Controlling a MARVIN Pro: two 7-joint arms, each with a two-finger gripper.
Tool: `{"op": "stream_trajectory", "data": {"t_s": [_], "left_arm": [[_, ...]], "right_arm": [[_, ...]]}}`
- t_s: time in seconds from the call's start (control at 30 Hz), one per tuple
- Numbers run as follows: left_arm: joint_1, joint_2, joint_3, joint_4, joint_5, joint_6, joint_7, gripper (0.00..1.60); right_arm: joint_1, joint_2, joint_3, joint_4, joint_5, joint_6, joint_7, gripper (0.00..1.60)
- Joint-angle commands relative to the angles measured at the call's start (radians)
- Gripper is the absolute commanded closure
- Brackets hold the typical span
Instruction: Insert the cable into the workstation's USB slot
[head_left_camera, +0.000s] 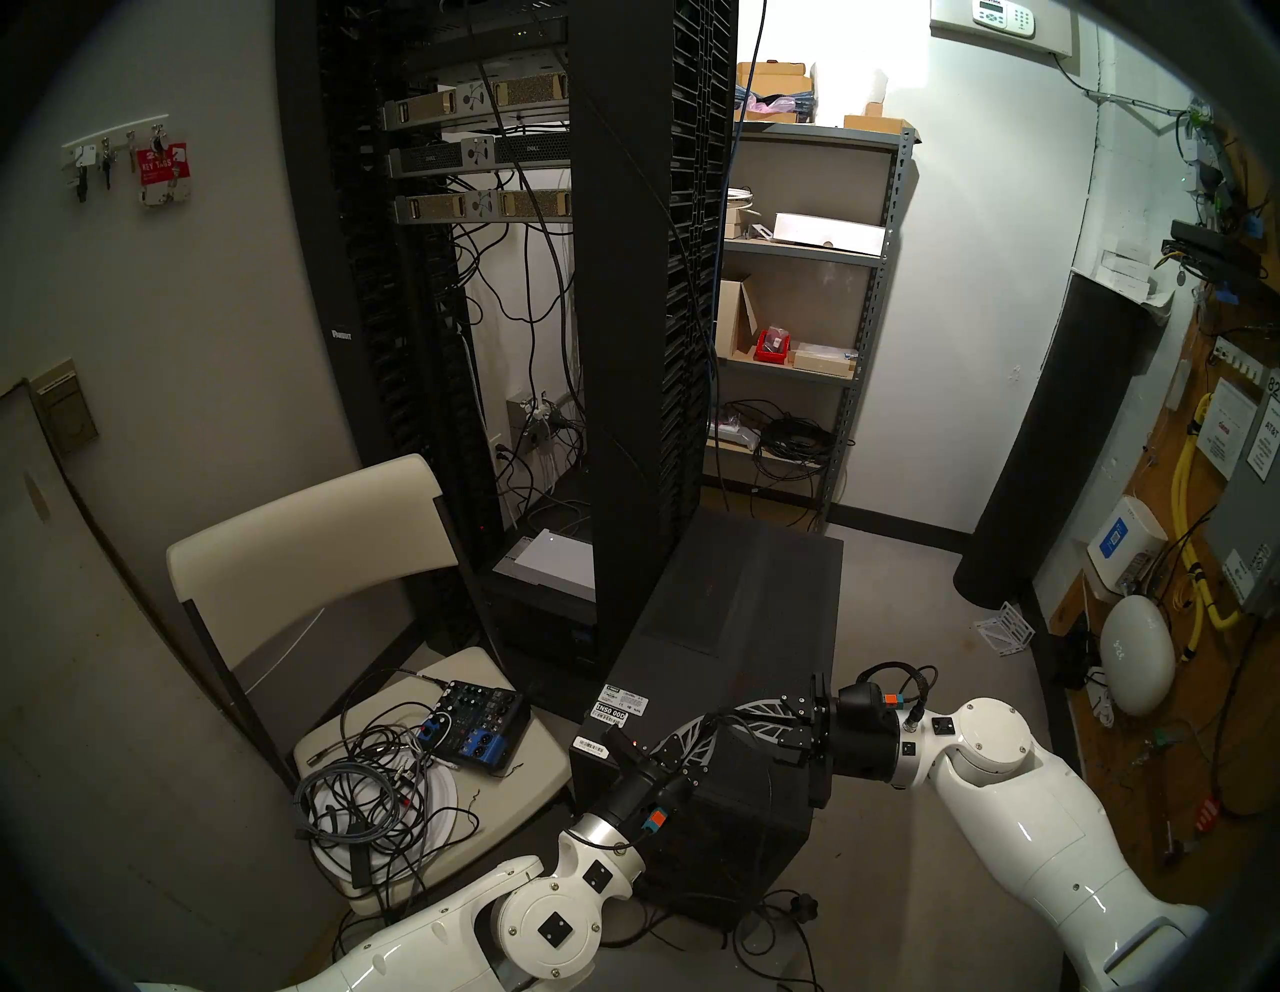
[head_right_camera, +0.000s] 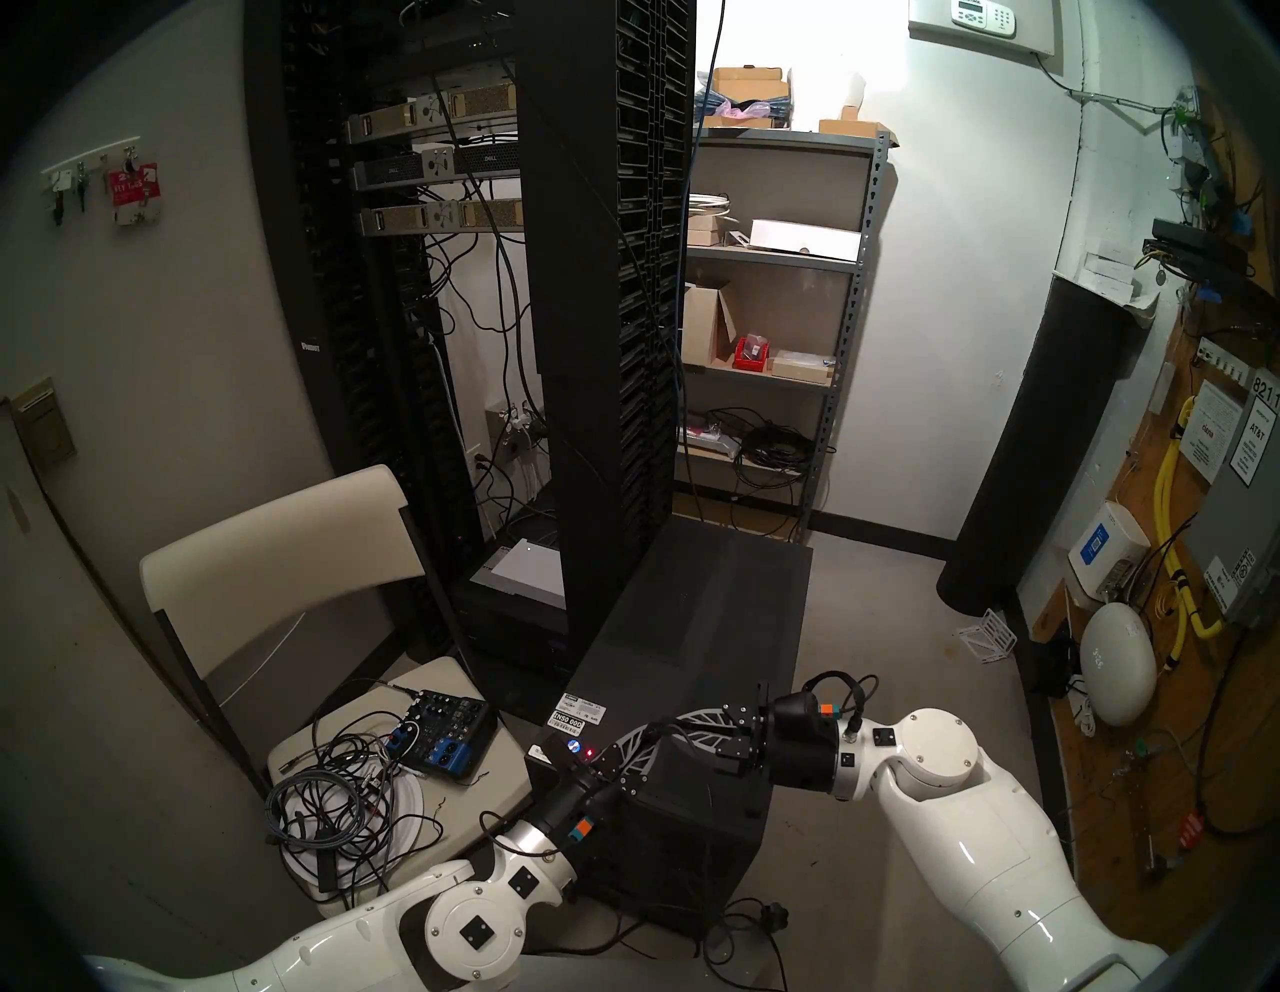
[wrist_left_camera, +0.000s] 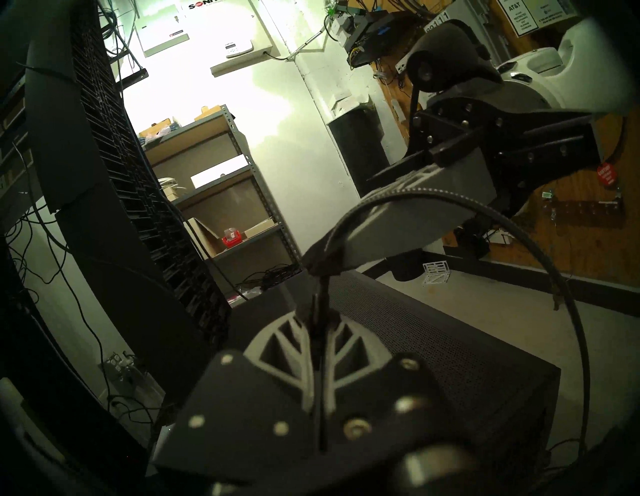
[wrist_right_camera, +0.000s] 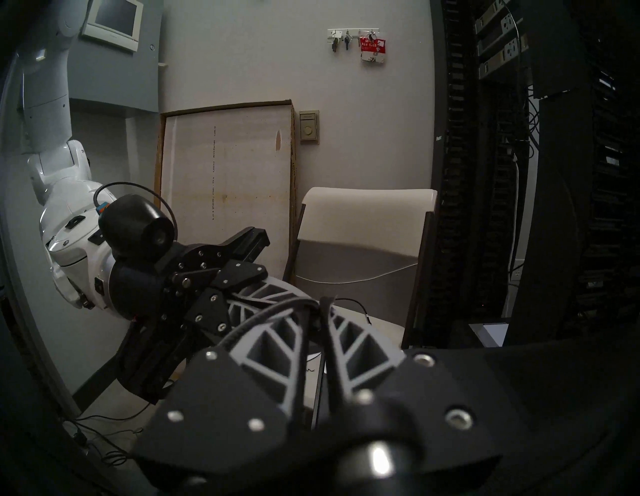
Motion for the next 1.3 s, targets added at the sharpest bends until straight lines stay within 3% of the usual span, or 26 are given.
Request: {"op": "stream_trajectory", "data": {"t_s": [0.0,0.23,0.53,1.1,1.23,1.27], "left_arm": [[-0.002,-0.017,0.002,-0.034,-0.029,-0.026,0.004,1.6],[-0.007,-0.016,0.01,-0.035,-0.029,-0.023,0.009,1.6],[-0.014,-0.015,0.02,-0.032,-0.03,-0.018,0.023,1.6],[-0.03,-0.017,0.027,-0.026,-0.033,-0.018,0.036,1.6],[-0.031,-0.016,0.026,-0.027,-0.036,-0.019,0.035,1.6],[-0.031,-0.016,0.026,-0.027,-0.036,-0.019,0.034,1.6]], "right_arm": [[-0.003,-0.027,0.006,-0.013,0.008,-0.024,-0.019,0.99],[-0.004,-0.035,0.005,-0.014,0.027,-0.012,-0.01,0.97],[-0.008,-0.026,0.003,-0.029,0.025,0.023,-0.007,0.82],[-0.033,-0.022,0.015,-0.041,-0.003,0.048,-0.023,0.85],[-0.035,-0.027,0.018,-0.038,-0.004,0.041,-0.028,1.06],[-0.034,-0.027,0.018,-0.038,-0.005,0.041,-0.026,1.27]]}}
